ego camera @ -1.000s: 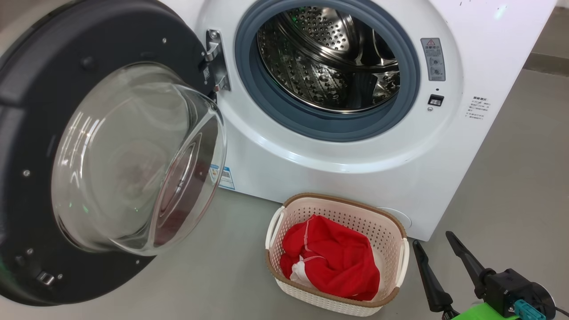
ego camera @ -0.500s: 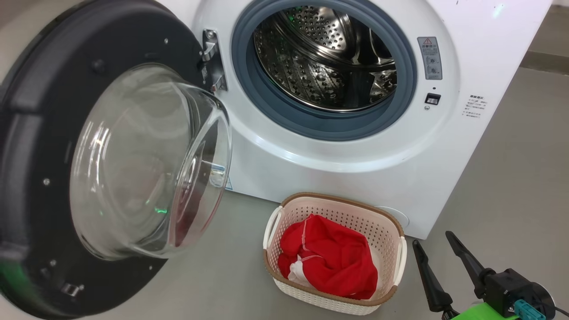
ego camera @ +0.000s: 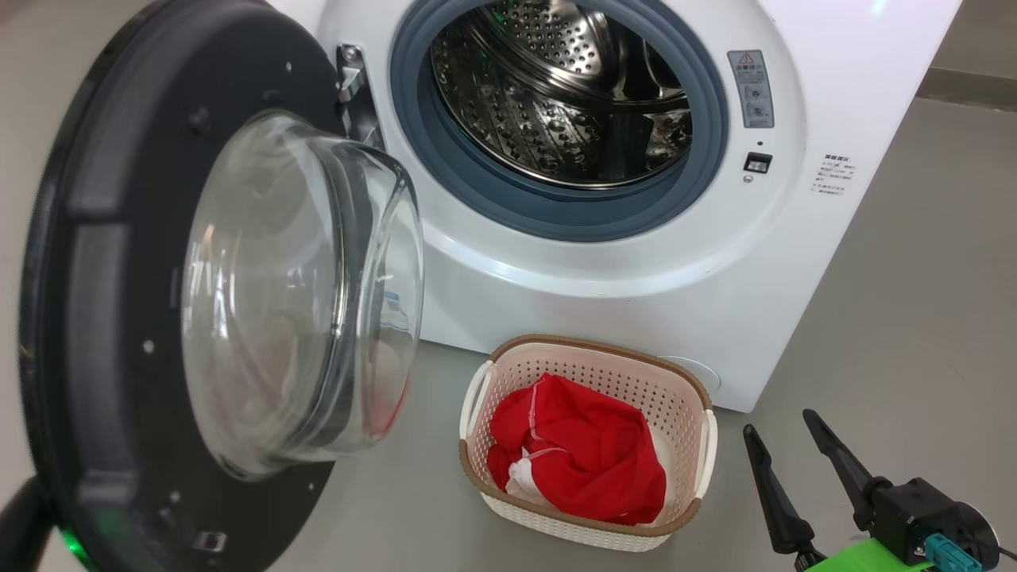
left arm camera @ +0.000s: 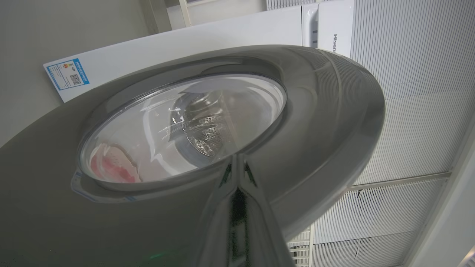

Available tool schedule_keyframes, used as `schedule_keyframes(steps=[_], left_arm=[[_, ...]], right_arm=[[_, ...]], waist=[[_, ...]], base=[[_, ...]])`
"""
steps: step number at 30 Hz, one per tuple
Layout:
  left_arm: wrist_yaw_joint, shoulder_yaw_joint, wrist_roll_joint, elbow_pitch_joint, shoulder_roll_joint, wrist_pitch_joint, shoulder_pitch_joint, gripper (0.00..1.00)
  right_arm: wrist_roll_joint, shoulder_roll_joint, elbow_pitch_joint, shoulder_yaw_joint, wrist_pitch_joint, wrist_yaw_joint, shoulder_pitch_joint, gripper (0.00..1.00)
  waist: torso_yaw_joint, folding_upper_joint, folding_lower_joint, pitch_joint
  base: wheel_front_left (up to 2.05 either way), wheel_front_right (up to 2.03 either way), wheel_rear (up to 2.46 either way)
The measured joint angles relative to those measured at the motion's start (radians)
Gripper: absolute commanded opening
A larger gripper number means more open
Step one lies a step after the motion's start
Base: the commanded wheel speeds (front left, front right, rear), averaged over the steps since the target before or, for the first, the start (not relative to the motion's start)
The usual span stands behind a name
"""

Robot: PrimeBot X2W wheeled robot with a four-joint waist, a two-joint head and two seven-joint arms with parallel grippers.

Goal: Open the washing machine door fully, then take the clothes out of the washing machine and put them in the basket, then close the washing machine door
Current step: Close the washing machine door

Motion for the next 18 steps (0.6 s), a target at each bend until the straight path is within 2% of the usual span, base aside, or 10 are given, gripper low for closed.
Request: schedule_keyframes(steps=[7,18], left_arm=[[-0.011,-0.027,-0.045,-0.083,-0.022,0.077,0.039,0.00],[-0.012,-0.052,-0.049,-0.154,-0.055,0.098,0.068,0.00]], right_arm=[[0.000,0.000,-0.002,-0.005,-0.003,0.000,-0.019,1.00],[0.000,0.000,0.001,-0.008,-0.012,0.000,-0.021,1.00]], waist=[[-0.012,0.0000,0.0000,0.011],[-0.043,0.0000,0.0000,0.017]], base=[[0.00,0.00,0.00],[0.00,0.00,0.00]])
